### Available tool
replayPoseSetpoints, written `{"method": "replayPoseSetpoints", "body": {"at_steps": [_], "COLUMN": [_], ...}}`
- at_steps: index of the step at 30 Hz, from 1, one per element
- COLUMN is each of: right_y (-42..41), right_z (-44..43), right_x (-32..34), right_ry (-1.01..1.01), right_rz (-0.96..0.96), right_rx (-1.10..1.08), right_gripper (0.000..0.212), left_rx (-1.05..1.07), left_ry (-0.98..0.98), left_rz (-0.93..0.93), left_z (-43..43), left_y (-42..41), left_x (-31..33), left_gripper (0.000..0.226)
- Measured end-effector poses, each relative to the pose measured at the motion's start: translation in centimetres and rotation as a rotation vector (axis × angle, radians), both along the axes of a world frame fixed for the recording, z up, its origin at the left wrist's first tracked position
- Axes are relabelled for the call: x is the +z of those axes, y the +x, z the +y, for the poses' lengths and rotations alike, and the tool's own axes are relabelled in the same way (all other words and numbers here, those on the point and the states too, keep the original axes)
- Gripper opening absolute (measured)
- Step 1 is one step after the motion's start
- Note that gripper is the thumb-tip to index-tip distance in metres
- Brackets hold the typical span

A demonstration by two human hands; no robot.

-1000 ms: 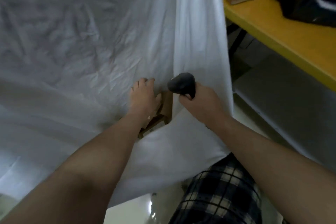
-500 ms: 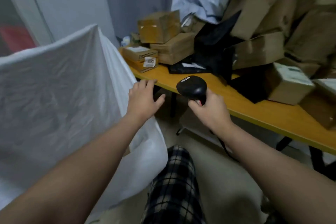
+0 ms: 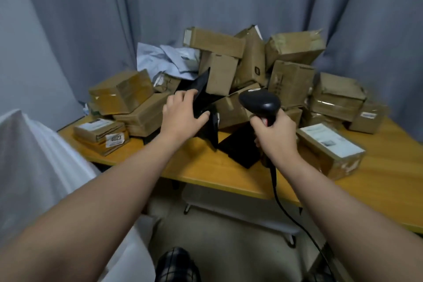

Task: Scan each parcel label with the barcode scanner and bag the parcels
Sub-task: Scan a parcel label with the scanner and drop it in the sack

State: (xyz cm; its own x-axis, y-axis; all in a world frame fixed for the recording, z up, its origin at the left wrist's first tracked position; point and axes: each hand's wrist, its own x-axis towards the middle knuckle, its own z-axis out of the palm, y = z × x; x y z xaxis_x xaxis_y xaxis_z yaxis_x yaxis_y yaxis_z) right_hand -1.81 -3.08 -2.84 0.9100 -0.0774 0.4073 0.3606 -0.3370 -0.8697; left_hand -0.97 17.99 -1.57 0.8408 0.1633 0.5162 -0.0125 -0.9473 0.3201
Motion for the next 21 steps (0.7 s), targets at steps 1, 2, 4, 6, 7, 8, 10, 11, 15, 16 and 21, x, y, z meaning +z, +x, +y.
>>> {"method": "replayPoseSetpoints", "body": {"at_steps": [1,2,4,6,7,8,10,11,15,16,21], "right_y": [1.1,2.2,4.7,7.3,8.5,9.6,11.4,12.0,13.8,14.1,13.3], "right_z": [0.2,0.5,1.3,2.3,2.8,3.4,4.3,4.7,5.4,5.4,5.1], "right_x": [0.9,1.9,4.2,6.4,7.4,8.3,9.4,9.6,9.8,9.7,9.2], "right_ry": [0.010,0.014,0.023,0.056,0.070,0.076,0.070,0.065,0.057,0.060,0.121], "right_rz": [-0.003,-0.011,-0.032,-0.059,-0.072,-0.082,-0.093,-0.095,-0.086,-0.083,-0.096], "right_rx": [0.007,0.014,0.026,0.019,0.010,0.004,0.009,0.019,0.040,0.033,0.037], "right_gripper": [0.011,0.010,0.008,0.006,0.007,0.009,0.011,0.011,0.010,0.010,0.013], "left_rx": [-0.001,0.001,0.019,0.054,0.070,0.084,0.116,0.134,0.208,0.231,0.275], "left_ry": [0.036,0.076,0.175,0.294,0.355,0.419,0.562,0.634,0.866,0.907,0.889], "left_rz": [-0.018,-0.033,-0.053,-0.069,-0.078,-0.084,-0.082,-0.067,-0.144,-0.215,-0.401], "left_z": [0.1,0.3,0.8,1.7,2.2,2.7,3.6,3.8,4.6,4.8,5.6], "left_y": [1.4,3.0,6.3,9.6,11.2,12.7,15.4,16.3,18.8,19.0,17.5], "left_x": [1.1,2.2,4.7,7.2,8.3,9.2,10.1,10.4,10.8,10.9,11.7], "left_gripper": [0.067,0.072,0.081,0.089,0.092,0.095,0.098,0.100,0.078,0.066,0.053]}}
